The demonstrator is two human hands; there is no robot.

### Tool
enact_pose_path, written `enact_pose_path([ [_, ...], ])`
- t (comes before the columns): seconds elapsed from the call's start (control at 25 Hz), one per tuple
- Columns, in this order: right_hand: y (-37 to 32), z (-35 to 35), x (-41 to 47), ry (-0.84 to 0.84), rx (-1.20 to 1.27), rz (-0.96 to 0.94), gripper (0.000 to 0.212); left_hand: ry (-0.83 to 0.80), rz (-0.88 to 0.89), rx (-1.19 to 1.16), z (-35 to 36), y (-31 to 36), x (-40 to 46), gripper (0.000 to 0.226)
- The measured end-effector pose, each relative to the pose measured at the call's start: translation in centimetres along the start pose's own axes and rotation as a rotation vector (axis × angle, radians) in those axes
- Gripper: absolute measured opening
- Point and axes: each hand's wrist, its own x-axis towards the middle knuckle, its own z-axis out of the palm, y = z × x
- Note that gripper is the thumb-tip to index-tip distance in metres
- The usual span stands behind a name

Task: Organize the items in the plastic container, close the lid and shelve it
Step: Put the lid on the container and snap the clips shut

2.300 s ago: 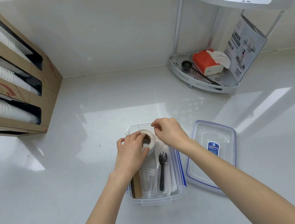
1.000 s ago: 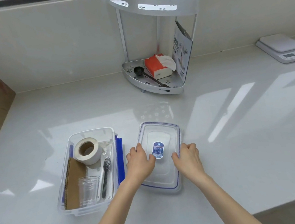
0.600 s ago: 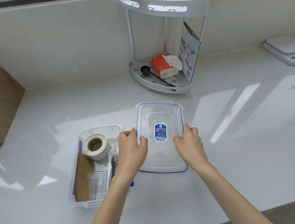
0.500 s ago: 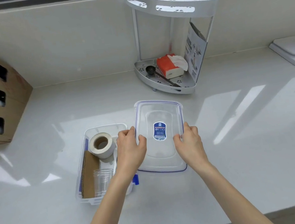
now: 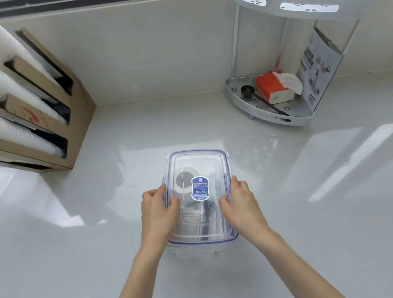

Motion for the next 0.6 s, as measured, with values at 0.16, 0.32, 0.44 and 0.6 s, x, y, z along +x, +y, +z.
enact_pose_path([
  [0.16, -0.7, 1.0, -0.2, -0.032, -0.053, -0.015, 0.051, -0.048, 0.003, 0.002, -1.1, -0.7, 0.3, 0.039],
  [0.32, -0.7, 1.7, -0.1, -0.019, -0.064, 0.010, 0.048, -0.080, -0.001, -0.031, -0.9, -1.7, 0.5, 0.037],
  [0.44, -0.4, 1.9, 0.0, -0.001, -0.051, 0.034, 0.048, -0.085, -0.035, -0.074, -0.7, -2.3, 0.8, 0.030],
  [0.6, -0.2, 2.0, 0.2, 0.029, -0.018, 0.012, 0.041, -0.075, -0.052, -0.081, -0.5, -2.7, 1.2, 0.040],
])
